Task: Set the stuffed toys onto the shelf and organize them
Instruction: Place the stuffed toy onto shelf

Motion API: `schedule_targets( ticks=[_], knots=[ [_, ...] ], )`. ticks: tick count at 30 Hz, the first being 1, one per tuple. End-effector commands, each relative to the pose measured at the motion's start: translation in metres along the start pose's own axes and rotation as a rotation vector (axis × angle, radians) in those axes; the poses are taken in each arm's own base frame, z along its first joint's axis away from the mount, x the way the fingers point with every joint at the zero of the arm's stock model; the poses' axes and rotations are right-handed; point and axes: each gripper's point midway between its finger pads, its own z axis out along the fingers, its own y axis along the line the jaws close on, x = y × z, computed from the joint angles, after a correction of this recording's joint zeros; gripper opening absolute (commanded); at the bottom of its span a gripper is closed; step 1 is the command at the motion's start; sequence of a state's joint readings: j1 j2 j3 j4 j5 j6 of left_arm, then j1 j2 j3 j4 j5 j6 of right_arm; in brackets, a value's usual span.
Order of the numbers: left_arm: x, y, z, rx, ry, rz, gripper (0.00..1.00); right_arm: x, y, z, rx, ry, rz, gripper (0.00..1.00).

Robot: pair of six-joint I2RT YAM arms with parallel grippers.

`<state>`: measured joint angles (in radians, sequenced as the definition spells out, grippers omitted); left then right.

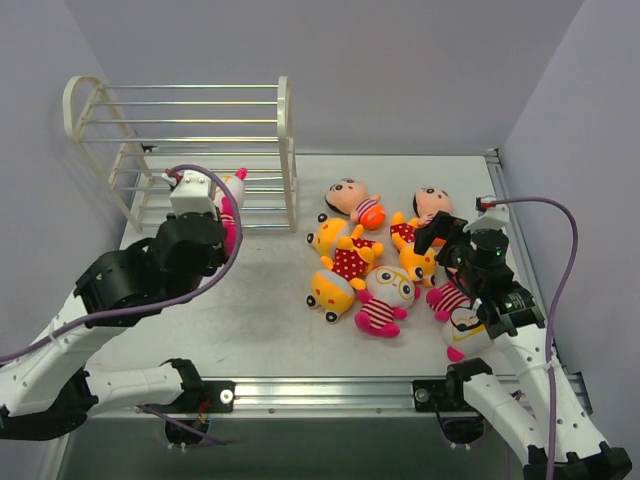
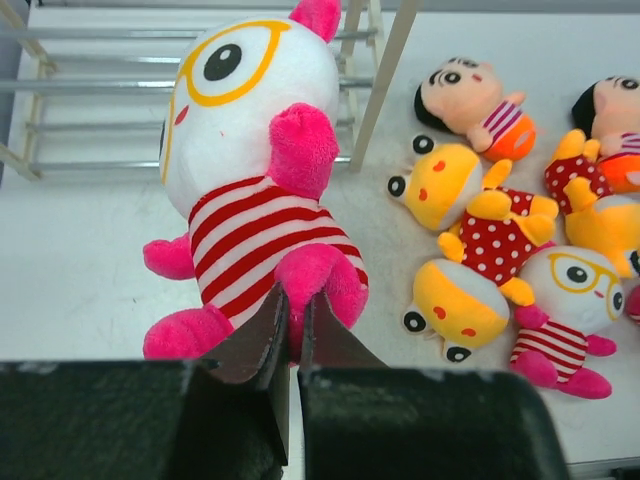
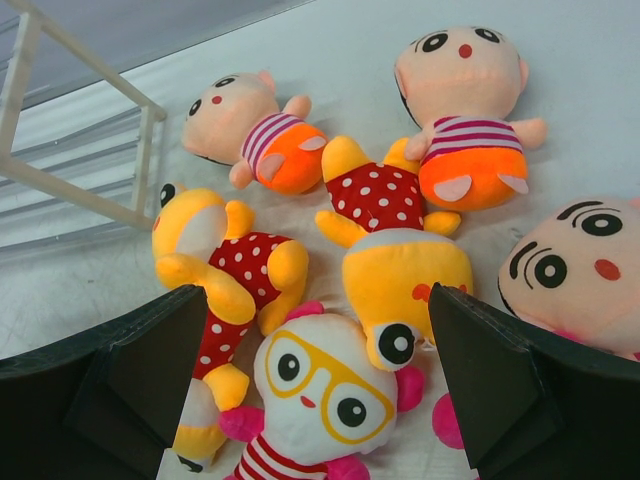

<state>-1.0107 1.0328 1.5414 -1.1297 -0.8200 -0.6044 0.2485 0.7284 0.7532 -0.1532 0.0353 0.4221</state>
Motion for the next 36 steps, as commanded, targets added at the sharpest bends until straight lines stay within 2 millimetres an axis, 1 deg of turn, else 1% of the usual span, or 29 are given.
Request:
schedule_targets(
  ticks=[1, 2, 3, 4, 5, 6, 8, 9, 10, 11, 12, 13, 14, 15, 16, 17, 19, 20, 21, 22, 23, 24, 25, 26, 27, 28, 29, 34, 36],
  knots=[
    [-0.055, 0.003, -0.022, 0.074, -0.124, 0.067, 0.02, -0.018, 0.011, 0.0, -0.037, -0.048, 0.009, 1.0],
    [-0.065, 0.004, -0.024, 0.077, -0.147, 0.071, 0.02, -0.018, 0.012, 0.0, -0.04, -0.048, 0.008, 1.0],
    [-0.072, 0.001, -0.025, 0.095, -0.158, 0.124, 0.02, -0.017, 0.012, 0.001, -0.04, -0.045, 0.009, 1.0],
    [-0.089, 0.004, -0.027, 0.098, -0.201, 0.103, 0.02, -0.018, 0.012, 0.001, -0.041, -0.044, 0.008, 1.0],
    [-0.098, 0.002, -0.027, 0.117, -0.221, 0.11, 0.02, -0.018, 0.013, 0.001, -0.045, -0.044, 0.008, 1.0],
    [-0.104, -0.001, -0.023, 0.127, -0.233, 0.151, 0.02, -0.018, 0.013, 0.001, -0.045, -0.044, 0.01, 1.0],
    [-0.127, 0.0, -0.018, 0.144, -0.284, 0.139, 0.02, -0.019, 0.013, 0.001, -0.044, -0.046, 0.007, 1.0],
    [-0.13, -0.002, -0.005, 0.128, -0.27, 0.173, 0.02, -0.019, 0.014, 0.001, -0.045, -0.044, 0.006, 1.0],
    [-0.136, -0.008, -0.002, 0.164, -0.27, 0.182, 0.02, -0.02, 0.014, 0.001, -0.046, -0.047, 0.004, 1.0],
    [-0.152, 0.001, -0.001, 0.137, -0.299, 0.166, 0.02, -0.022, 0.015, 0.0, -0.047, -0.05, 0.003, 1.0],
    [-0.157, -0.001, 0.009, 0.131, -0.297, 0.193, 0.02, -0.021, 0.014, 0.001, -0.044, -0.046, 0.001, 1.0],
    [-0.169, 0.001, 0.011, 0.12, -0.326, 0.205, 0.02, -0.022, 0.015, 0.0, -0.045, -0.049, -0.001, 1.0],
    [-0.178, 0.012, 0.015, 0.08, -0.341, 0.211, 0.02, -0.022, 0.014, -0.001, -0.043, -0.048, -0.001, 1.0],
    [-0.192, 0.014, 0.017, 0.065, -0.367, 0.231, 0.02, -0.022, 0.014, 0.0, -0.042, -0.047, -0.001, 1.0],
    [-0.2, 0.017, 0.018, 0.051, -0.38, 0.238, 0.02, -0.022, 0.014, -0.001, -0.044, -0.051, 0.003, 1.0],
    [-0.208, 0.015, 0.017, 0.07, -0.4, 0.253, 0.02, -0.021, 0.014, -0.001, -0.045, -0.049, 0.006, 1.0],
    [-0.226, 0.023, 0.024, 0.048, -0.436, 0.295, 0.03, -0.019, 0.016, 0.001, -0.051, -0.041, 0.018, 1.0],
    [-0.231, 0.022, 0.027, 0.065, -0.442, 0.31, 0.02, -0.017, 0.02, 0.001, -0.077, -0.028, 0.021, 1.0],
    [-0.233, 0.034, 0.042, 0.032, -0.421, 0.329, 0.02, -0.014, 0.025, 0.001, -0.1, -0.013, 0.023, 1.0],
    [-0.241, 0.039, 0.04, 0.026, -0.436, 0.331, 0.03, -0.011, 0.027, 0.004, -0.109, 0.003, 0.024, 1.0],
    [-0.243, 0.045, 0.046, 0.014, -0.43, 0.337, 0.03, -0.01, 0.029, 0.006, -0.12, 0.01, 0.024, 1.0],
    [-0.241, 0.054, 0.061, -0.002, -0.404, 0.351, 0.02, -0.008, 0.03, 0.007, -0.124, 0.019, 0.024, 1.0],
    [-0.243, 0.06, 0.066, -0.016, -0.4, 0.353, 0.02, -0.005, 0.03, 0.011, -0.126, 0.035, 0.024, 1.0],
    [-0.24, 0.065, 0.077, -0.025, -0.381, 0.357, 0.02, -0.006, 0.032, 0.012, -0.131, 0.036, 0.022, 1.0],
    [-0.24, 0.068, 0.081, -0.021, -0.373, 0.368, 0.02, -0.007, 0.033, 0.013, -0.132, 0.033, 0.021, 1.0],
    [-0.242, 0.079, 0.084, -0.049, -0.368, 0.362, 0.02, -0.006, 0.034, 0.016, -0.134, 0.043, 0.02, 1.0],
    [-0.24, 0.084, 0.09, -0.063, -0.352, 0.364, 0.02, -0.007, 0.034, 0.017, -0.133, 0.042, 0.023, 1.0],
    [-0.248, 0.119, 0.097, -0.171, -0.334, 0.461, 0.02, -0.014, 0.042, 0.027, -0.147, 0.045, 0.017, 1.0],
    [-0.249, 0.128, 0.102, -0.195, -0.331, 0.506, 0.02, -0.013, 0.042, 0.032, -0.142, 0.054, 0.01, 1.0]
  ],
)
